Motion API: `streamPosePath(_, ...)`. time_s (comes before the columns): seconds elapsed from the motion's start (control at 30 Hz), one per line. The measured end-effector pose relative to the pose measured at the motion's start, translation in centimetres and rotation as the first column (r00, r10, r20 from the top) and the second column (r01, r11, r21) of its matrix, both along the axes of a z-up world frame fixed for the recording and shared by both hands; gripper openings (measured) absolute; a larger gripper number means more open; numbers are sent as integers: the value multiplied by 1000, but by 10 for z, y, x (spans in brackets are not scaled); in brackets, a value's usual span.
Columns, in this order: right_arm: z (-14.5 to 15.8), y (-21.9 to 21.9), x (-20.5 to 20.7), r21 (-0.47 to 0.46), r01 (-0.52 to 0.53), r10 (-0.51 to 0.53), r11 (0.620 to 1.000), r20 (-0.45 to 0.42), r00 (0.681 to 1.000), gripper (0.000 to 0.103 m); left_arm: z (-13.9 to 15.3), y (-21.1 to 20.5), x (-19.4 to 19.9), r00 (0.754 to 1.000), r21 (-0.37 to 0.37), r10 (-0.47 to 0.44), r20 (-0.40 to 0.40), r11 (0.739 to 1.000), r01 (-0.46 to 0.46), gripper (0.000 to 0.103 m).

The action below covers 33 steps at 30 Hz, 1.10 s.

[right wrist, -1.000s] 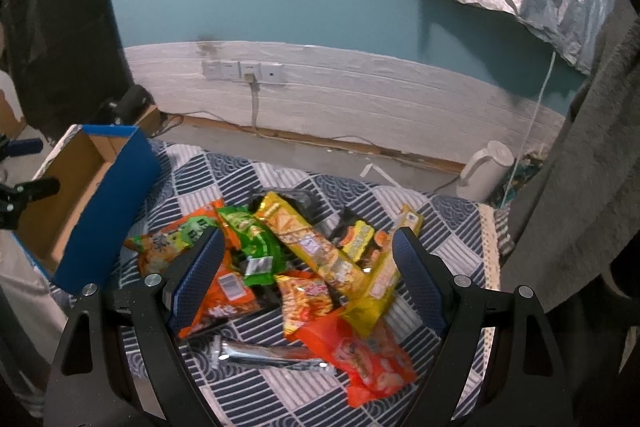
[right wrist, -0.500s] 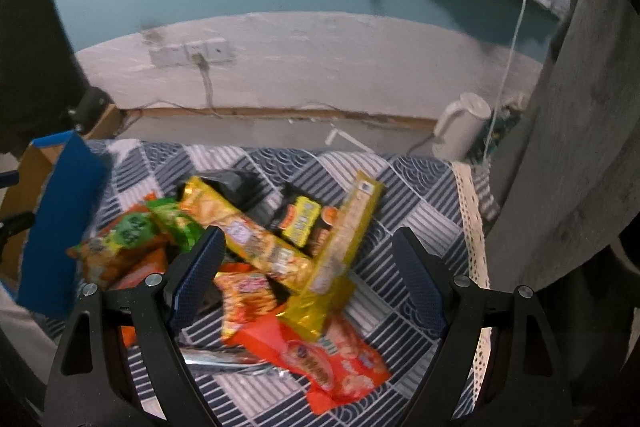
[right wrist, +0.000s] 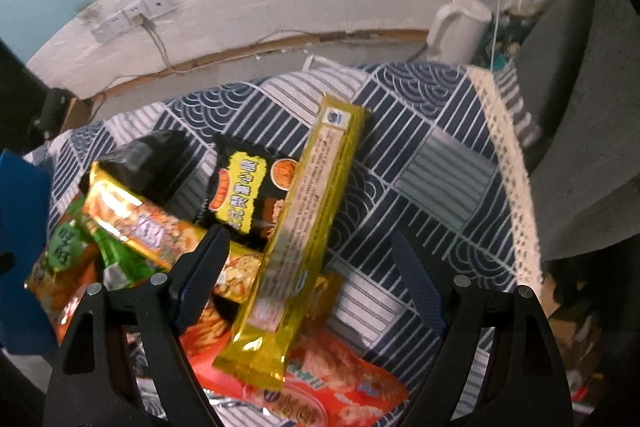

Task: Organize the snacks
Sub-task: 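Grasp the orange Wangwang bag with the left tool while the right tool grasps the yellow bar pack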

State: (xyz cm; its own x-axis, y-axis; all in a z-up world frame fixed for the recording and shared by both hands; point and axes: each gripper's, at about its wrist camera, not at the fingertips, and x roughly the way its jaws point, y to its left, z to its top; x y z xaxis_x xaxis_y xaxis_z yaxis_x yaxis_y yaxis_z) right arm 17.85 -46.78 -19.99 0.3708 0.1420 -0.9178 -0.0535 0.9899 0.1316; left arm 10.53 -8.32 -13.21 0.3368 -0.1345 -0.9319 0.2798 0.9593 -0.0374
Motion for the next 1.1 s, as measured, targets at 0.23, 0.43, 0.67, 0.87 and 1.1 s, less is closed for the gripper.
streamPosePath(0.23,-21,-1,12,34,13,-11,999,-61,998,81,-23,-12,6,998,12,-32,-49,999,32,93)
streamPosePath(0.43,-39,-1,12,61,2,6,998,-124,992,50,-37,-21,7,995,24,-65,-74,997,67,93)
streamPosePath(0.67,-29,-7,5,19,-21,23,1000,-103,994,33,-58,-32,7,988,52,-102,-117,993,108,93)
streamPosePath(0.87,-12,-12,-11,21,-18,19,1000,-53,998,32,-72,-33,6,977,43,-124,-172,990,133,55)
streamPosePath(1.1,4,-8,-29,31,-37,38,999,-6,999,32,-60,-25,2,986,52,-110,-129,992,117,44)
